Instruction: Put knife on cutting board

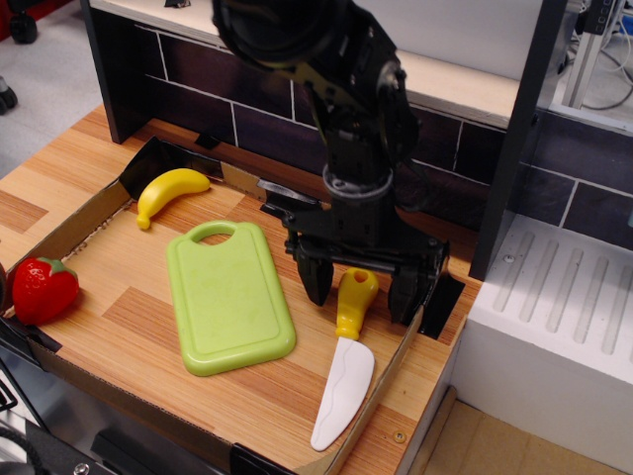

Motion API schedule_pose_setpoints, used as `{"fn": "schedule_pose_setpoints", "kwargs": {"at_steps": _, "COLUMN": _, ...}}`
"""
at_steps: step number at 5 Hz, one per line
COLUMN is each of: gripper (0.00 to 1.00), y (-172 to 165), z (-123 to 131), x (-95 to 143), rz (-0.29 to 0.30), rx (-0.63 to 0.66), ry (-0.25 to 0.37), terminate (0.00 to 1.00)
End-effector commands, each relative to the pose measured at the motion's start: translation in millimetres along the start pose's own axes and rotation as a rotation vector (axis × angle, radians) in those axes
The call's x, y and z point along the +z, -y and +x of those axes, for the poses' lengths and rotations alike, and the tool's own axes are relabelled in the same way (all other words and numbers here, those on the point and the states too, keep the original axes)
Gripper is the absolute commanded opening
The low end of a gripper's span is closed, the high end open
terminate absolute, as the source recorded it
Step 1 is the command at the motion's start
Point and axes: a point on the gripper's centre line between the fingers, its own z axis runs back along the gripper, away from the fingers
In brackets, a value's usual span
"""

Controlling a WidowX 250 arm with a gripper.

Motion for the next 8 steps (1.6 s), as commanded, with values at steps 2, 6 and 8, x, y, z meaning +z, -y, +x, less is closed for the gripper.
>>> {"fn": "schedule_pose_setpoints", "kwargs": {"at_steps": 2, "gripper": 0.00, "y": -4.3, "z": 9.2, "x": 16.2, "rz": -0.002, "rx": 0.015, "ry": 0.058, "terminate": 0.00}}
{"fn": "schedule_pose_setpoints", "kwargs": {"at_steps": 6, "gripper": 0.00, "y": -80.0, "z": 40.4, "x": 62.3, "rz": -0.049, "rx": 0.310, "ry": 0.159, "terminate": 0.00}}
{"fn": "schedule_pose_setpoints", "kwargs": {"at_steps": 8, "gripper": 0.00, "y": -107.6, "z": 41.3, "x": 46.0, "rz": -0.018, "rx": 0.348, "ry": 0.090, "terminate": 0.00}}
